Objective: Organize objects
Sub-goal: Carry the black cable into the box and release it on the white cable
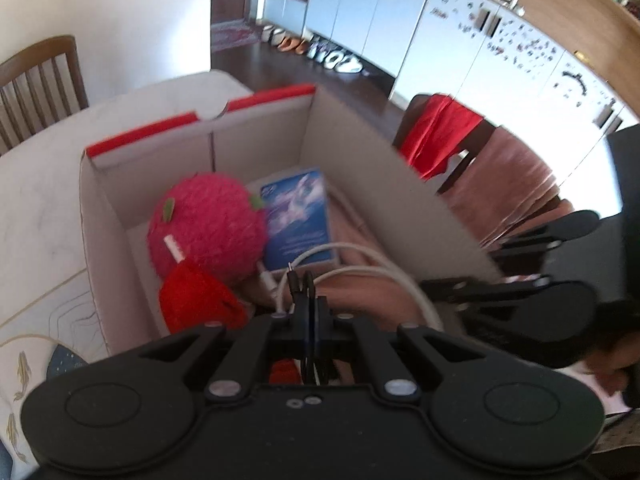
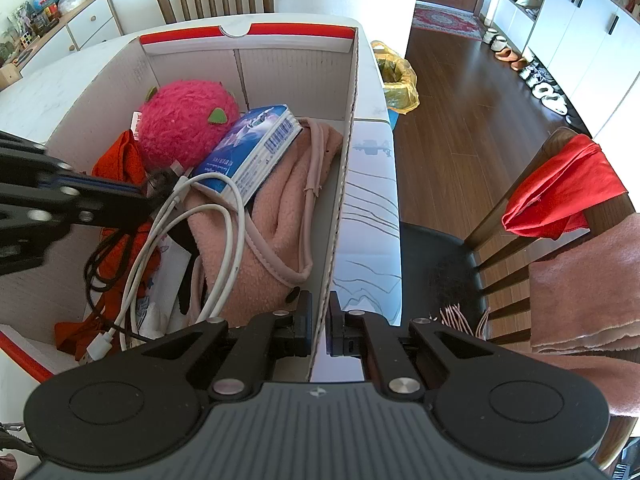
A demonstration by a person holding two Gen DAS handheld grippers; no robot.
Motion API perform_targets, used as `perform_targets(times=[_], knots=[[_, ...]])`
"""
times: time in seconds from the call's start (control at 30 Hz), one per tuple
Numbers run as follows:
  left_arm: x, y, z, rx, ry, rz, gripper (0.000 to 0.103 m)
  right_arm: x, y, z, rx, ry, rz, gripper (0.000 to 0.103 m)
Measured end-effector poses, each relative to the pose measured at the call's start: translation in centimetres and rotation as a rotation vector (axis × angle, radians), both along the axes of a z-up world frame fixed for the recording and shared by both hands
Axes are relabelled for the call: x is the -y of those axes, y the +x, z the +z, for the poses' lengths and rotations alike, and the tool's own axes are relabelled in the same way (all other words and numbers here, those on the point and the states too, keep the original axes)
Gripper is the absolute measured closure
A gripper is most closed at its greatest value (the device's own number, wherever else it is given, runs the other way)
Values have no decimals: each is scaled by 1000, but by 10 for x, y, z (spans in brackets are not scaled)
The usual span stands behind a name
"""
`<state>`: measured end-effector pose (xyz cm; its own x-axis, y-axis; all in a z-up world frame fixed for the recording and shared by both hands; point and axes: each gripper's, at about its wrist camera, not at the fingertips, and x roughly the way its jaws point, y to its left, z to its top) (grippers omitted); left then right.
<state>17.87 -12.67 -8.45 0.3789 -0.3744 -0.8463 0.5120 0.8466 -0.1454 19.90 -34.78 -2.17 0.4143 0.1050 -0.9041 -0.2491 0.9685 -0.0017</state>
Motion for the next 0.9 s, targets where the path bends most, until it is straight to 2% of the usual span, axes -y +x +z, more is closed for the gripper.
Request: perform_targets(times=[0.2,0.43,0.57,0.9], knots=[[-2,2,-11,-7,48,2,101,0,0,0,0,1,0,97],[-7,-1,-14,-12,75,12,88,-1,1,-1,-2,2,-2,97],[-10,-5,-10,-7,63,13,76,-2,2,-1,-2,1,-2,97],[-23,-22,19,24,-21,41,68,-1,3,-1,-1,3,-2,97]])
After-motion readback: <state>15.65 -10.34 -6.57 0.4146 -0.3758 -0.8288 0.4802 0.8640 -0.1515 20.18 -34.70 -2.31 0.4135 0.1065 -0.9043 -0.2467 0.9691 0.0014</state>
